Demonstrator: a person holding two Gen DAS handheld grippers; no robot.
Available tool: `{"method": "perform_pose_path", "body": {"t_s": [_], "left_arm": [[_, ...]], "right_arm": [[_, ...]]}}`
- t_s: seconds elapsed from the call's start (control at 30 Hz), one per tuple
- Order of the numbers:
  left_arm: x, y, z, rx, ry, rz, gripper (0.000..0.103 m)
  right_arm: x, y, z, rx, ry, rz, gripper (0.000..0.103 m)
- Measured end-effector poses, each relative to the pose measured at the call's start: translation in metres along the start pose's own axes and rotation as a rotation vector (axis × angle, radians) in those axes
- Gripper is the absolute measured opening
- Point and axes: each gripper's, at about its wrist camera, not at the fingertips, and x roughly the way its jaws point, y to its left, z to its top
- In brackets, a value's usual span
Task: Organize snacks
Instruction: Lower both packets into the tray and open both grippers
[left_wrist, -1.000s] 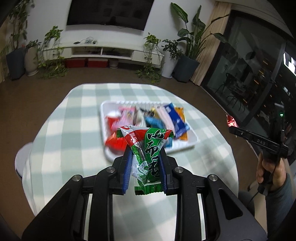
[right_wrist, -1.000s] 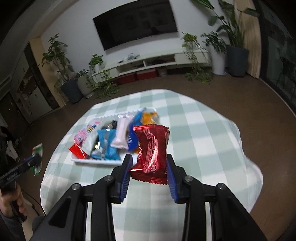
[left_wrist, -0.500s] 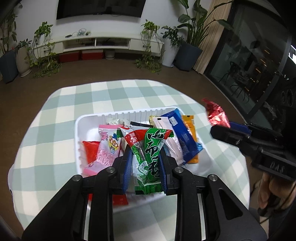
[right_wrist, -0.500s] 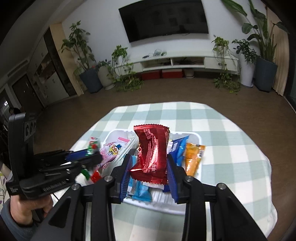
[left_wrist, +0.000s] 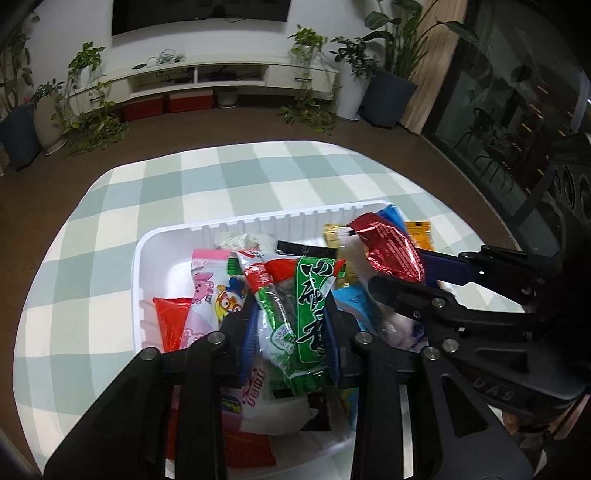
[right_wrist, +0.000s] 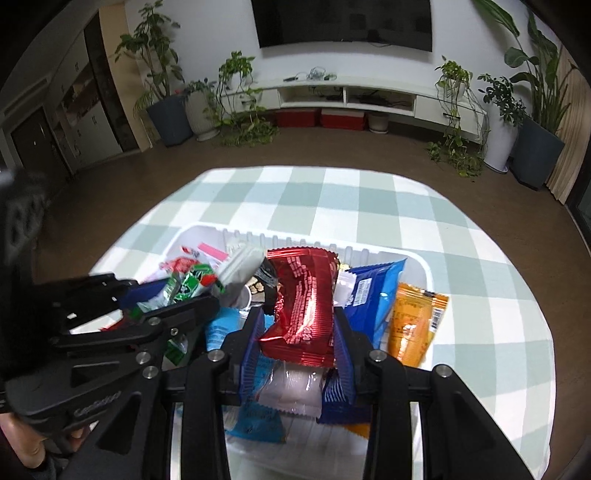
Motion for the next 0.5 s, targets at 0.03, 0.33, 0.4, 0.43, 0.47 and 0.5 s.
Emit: {"method": "perform_pose_path", "body": {"t_s": [0.03,0.33,0.4,0.43,0.47,0.5], "left_arm": [[0.001,0.003,-0.001,-0.01,-0.004,-0.009,0.036],[0.0,0.007,-0.003,-0.013,-0.015,-0.019,0.043],[-0.002,0.007,-0.004,-0.013,-0.018,-0.02,0.045],[-0.003,0.007,-0.005,-0.014,-0.019,-0.022,0.048],[-0.005,0.007,-0.006,-0.015,-0.02,-0.024,0.049],[-0.006,0.006,-0.006,-0.015,-0.023,-0.024,0.051]], "right_arm": [[0.004,0.0,0.0,-0.005,0.006,-0.009,0.039],[0.016,-0.005,-0.005,-0.003,0.03,-0.013,0.042],[0.014,-0.003,-0.005,-0.008,0.029,-0.012,0.043],[0.012,-0.003,-0.006,-0.011,0.027,-0.012,0.045],[0.01,-0.003,-0.007,-0.012,0.02,-0.016,0.046],[0.008,-0.004,-0.007,-0.012,0.016,-0.017,0.047]]}}
